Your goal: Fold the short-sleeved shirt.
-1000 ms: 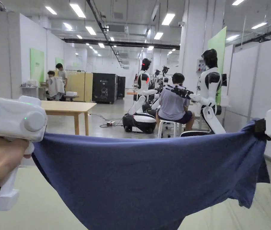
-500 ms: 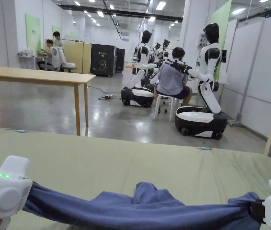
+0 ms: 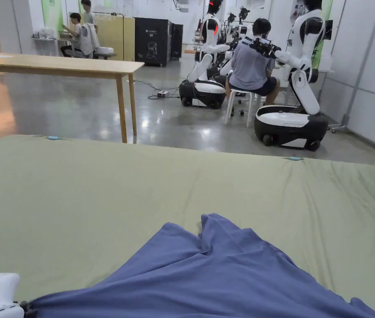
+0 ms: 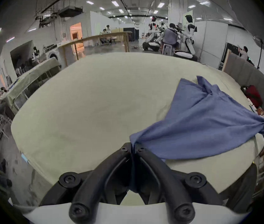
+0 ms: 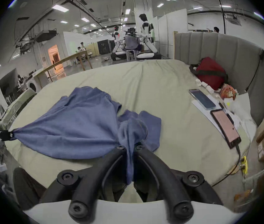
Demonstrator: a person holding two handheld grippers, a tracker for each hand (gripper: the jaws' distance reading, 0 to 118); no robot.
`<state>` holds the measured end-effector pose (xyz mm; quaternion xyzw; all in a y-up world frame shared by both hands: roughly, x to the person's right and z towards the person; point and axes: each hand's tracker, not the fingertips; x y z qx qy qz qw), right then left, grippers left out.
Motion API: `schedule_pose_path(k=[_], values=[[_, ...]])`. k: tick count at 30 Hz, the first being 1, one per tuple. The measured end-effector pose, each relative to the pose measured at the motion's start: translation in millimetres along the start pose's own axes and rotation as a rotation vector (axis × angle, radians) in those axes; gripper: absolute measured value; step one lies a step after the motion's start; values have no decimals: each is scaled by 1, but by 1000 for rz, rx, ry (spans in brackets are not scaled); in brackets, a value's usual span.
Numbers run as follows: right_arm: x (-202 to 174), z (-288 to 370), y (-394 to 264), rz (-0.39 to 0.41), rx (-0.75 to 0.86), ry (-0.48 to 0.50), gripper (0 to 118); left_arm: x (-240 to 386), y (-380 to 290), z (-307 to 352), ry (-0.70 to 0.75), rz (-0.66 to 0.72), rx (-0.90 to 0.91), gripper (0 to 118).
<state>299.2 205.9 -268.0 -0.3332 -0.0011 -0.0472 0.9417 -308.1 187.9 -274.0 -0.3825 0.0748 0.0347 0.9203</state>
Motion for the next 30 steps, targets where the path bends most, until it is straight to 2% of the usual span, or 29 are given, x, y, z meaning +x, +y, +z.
schedule_pose_path(k=[4, 6, 7, 8, 9, 10, 12, 14, 15, 16, 17, 18, 19, 20, 22, 24, 25, 27, 28, 29, 30], values=[[3, -7, -1, -5, -9, 2, 7, -2, -5, -11, -13, -6, -44, 0], [6, -11, 2, -22, 1, 4, 11, -4, -5, -15, -16, -2, -42, 2], [7, -11, 3, -43, 10, 2, 28, -7, -4, -16, -32, 7, -30, 14], [7, -12, 4, -50, 19, -7, 61, -8, -4, -17, -42, 19, -22, 42], [7, -15, 5, -55, 12, -12, 105, -10, -4, -18, -45, 33, -23, 87], [6, -8, 3, -33, 77, 19, 117, -11, -5, -19, -25, 58, -40, 117], [0, -4, 11, -50, 46, 1, 115, -12, -5, -6, -22, 88, 21, 111], [-10, -1, 8, -23, 62, -4, 116, -12, -6, 3, -2, 116, 28, 110], [-16, 3, 9, 3, 65, -9, 114, -13, -8, 10, -6, 135, 56, 104], [-24, 9, 9, 40, 83, -7, 104, -13, -10, 18, 0, 139, 81, 76], [-32, 12, 5, 60, 123, -9, 79, -12, -12, 27, 15, 138, 110, 42], [-40, 17, 4, 79, 149, -12, 42, -11, -15, 35, 38, 126, 130, 7], [-50, 20, 2, 100, 164, -19, 1, -11, -18, 39, 56, 124, 153, 0], [-58, 23, -1, 102, 175, -20, 1, -13, -22, 44, 54, 134, 152, 0], [-61, 20, -7, 96, 175, 54, 1, -20, -27, 51, 9, 178, 133, 0], [-73, 20, -12, 104, 181, 65, 1, -27, -33, 49, 16, 180, 126, 0], [-121, 44, -11, 127, 182, 75, 1, -28, -34, 48, 24, 169, 111, 0], [-153, 51, -18, 157, 181, 90, 1, -31, -36, 46, 13, 166, 99, 0], [-167, 54, -21, 158, 180, 105, 1, -33, -37, 42, 8, 161, 85, 4], [-120, 24, -24, 160, 161, 135, 1, -34, -36, 39, -4, 163, 81, 21], [-120, 20, -25, 160, 152, 151, 1, -34, -35, 36, -39, 167, 77, 60]])
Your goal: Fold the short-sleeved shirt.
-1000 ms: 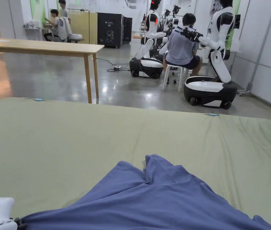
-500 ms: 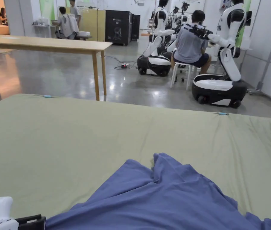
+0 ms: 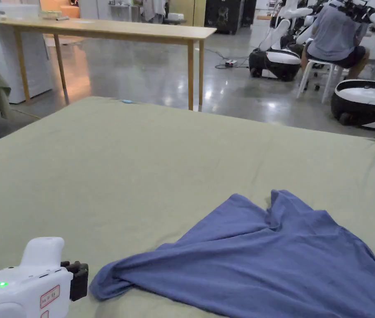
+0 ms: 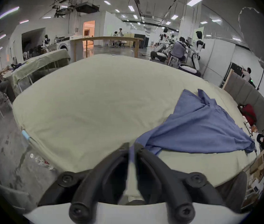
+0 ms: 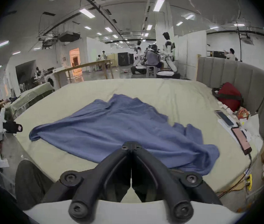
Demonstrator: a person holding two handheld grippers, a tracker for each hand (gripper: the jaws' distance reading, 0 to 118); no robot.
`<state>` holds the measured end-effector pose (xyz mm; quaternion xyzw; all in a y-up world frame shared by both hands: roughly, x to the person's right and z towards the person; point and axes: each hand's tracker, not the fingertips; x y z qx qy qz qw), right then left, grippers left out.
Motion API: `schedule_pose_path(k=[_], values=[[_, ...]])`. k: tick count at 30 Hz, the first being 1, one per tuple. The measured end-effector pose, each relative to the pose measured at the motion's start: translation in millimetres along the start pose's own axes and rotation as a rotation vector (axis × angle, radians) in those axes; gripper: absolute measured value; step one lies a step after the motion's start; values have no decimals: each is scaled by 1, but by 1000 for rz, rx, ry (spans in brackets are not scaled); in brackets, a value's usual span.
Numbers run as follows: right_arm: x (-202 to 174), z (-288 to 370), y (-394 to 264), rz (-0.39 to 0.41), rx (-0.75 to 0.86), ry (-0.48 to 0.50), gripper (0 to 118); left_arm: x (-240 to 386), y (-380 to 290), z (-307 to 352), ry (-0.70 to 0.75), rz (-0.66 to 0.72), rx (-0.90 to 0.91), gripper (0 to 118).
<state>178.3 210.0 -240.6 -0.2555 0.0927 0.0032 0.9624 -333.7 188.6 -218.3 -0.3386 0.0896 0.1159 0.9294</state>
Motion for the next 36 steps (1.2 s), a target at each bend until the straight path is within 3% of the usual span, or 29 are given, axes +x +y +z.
schedule_pose_path(k=[1, 3, 4, 6, 9, 11, 12, 16, 19, 23, 25, 30, 32, 33, 34, 36], values=[[1, -4, -2, -1, -7, 8, 1, 1, 2, -4, -26, -2, -23, 115], [-16, -8, -9, -11, -24, 29, 1, 4, 4, -25, -24, -31, -113, 116], [-17, -12, -11, -13, -35, 38, 1, 4, 3, -28, -42, 8, -55, 114], [-14, -18, -13, -14, -49, 42, 1, 7, 10, -47, 39, -88, -136, 114], [-11, -27, -17, -21, -71, 50, 1, 6, 18, -72, 19, -111, -188, 111], [-15, -31, -18, -17, -80, 40, 1, 13, 13, -92, 14, -117, -226, 102], [-13, -33, -17, -18, -83, 36, 1, 15, 13, -95, 7, -134, -246, 90], [-11, -39, -11, -17, -82, 22, 1, 27, 12, -84, -80, -137, -196, 3], [-8, -54, 1, -7, -84, 24, 1, 29, 12, -81, -49, -160, -198, 3], [4, -100, 37, 69, -101, 20, 1, 25, 13, -79, -75, -118, -215, 3], [16, -138, 62, 74, -133, 16, 1, 23, 16, -78, -33, -164, -157, 3], [50, -255, 124, 37, -251, 12, 2, 20, 15, -84, -64, -119, -194, 3], [59, -298, 141, 83, -317, 7, 39, 17, 15, -85, -71, -78, -189, 3], [61, -312, 146, 103, -335, 18, 39, 16, 15, -85, -88, -59, -200, 3], [65, -328, 151, 108, -371, 34, 54, 16, 14, -85, -90, -54, -198, 3], [70, -356, 153, 70, -496, 43, 118, 15, 13, -88, -88, -43, -200, 3]])
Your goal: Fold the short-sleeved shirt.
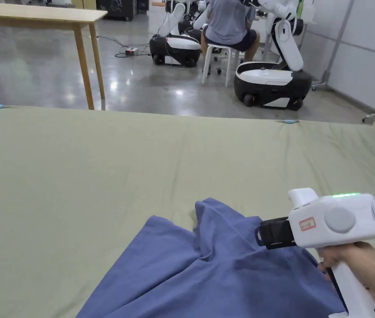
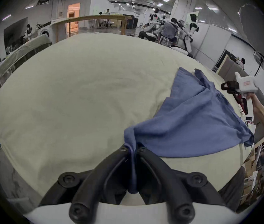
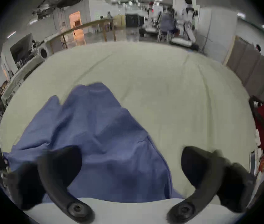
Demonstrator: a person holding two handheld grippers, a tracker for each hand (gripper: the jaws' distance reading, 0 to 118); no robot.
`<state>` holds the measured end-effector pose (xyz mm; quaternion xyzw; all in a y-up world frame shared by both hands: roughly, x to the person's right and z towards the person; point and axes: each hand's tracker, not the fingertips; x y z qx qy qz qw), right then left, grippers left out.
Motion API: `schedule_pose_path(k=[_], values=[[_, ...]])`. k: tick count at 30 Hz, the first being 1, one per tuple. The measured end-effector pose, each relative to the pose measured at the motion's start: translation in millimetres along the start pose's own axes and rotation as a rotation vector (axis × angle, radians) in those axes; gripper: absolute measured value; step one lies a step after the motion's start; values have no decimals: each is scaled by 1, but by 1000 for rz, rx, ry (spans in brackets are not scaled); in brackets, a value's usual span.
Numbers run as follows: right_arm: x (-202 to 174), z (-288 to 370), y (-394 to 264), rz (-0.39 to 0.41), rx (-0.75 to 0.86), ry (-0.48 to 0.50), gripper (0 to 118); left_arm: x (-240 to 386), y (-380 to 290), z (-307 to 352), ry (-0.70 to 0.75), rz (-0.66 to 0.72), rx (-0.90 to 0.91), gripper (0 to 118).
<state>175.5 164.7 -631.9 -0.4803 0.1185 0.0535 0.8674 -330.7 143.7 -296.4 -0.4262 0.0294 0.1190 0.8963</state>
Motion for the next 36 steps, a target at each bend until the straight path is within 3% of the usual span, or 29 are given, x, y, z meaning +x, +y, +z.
schedule_pose_path(k=[1, 6, 7, 9, 11, 13, 15, 17, 19, 25, 36], values=[[2, -4, 3, -2, 44, -5, 114, 0, 0, -3, -7, 10, -7, 3], [-23, -12, -8, 80, -45, -114, 103, -1, 1, -7, -4, 12, -18, 3], [-6, -27, 1, 79, -70, -118, 91, -1, 2, -7, -3, 11, -20, 3], [-8, -25, -1, 32, -68, -68, 71, 0, 4, -8, 4, -1, -25, 3], [-11, -12, 1, 39, -14, -76, 2, 3, 4, -7, 10, -11, -31, 3], [-18, 8, -2, 89, 33, -126, 2, 4, 7, -8, 8, -18, -36, 3], [-8, 34, 2, 70, 71, -107, 2, 5, 12, -2, 12, -27, -35, 3], [-7, 77, 4, 81, 142, -59, 2, 10, 24, 12, 20, -58, 11, 3], [-17, 127, 2, 139, 205, -70, 2, 15, 40, 29, 4, -65, 56, 3], [-19, 262, 4, 198, 399, -128, 2, 40, 110, 90, -11, -95, 223, 3], [16, 445, -4, 94, 718, -221, 2, 93, 248, 188, -11, -151, 402, 3]])
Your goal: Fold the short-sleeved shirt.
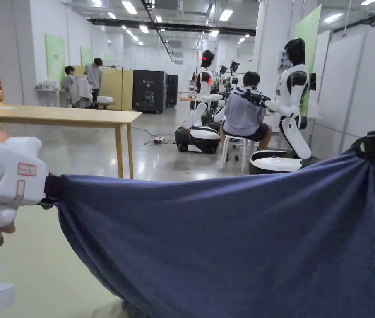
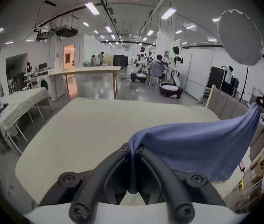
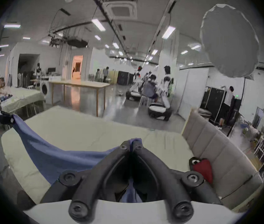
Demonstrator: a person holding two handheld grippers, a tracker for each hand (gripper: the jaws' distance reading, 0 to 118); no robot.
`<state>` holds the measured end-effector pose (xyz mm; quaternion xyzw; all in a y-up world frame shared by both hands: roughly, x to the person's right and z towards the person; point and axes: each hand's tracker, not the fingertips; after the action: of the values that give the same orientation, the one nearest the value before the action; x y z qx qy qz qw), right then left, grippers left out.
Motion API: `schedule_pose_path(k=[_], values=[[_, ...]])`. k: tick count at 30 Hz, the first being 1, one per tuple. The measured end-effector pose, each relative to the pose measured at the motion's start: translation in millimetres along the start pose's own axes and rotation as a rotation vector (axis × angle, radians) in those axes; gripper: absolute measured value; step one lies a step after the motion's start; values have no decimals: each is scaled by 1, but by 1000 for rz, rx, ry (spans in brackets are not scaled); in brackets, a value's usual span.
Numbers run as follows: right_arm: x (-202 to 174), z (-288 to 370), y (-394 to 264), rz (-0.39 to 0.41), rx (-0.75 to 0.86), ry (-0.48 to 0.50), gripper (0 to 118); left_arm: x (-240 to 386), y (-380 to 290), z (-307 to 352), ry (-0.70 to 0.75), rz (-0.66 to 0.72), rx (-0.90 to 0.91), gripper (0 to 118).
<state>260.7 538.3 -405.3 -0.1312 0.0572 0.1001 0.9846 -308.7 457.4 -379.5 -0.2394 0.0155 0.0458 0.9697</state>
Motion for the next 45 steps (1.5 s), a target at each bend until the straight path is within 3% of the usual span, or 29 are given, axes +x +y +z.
schedule_pose_path(k=[8, 14, 19, 35, 45], values=[[19, 25, 37, -54, 80, -62, 2, 31, 80, 11, 35, -78, 63, 3], [21, 16, 48, -113, 90, -60, 2, 32, 98, 8, 63, -59, 86, 3], [19, -4, 60, -114, 96, -61, 2, 33, 106, 0, 76, -43, 92, 3], [34, -135, 152, -76, 108, -123, 2, 57, 201, -96, 189, -55, 151, 3], [39, -235, 170, -68, 104, -154, 2, 67, 222, -191, 254, -54, 167, 3]])
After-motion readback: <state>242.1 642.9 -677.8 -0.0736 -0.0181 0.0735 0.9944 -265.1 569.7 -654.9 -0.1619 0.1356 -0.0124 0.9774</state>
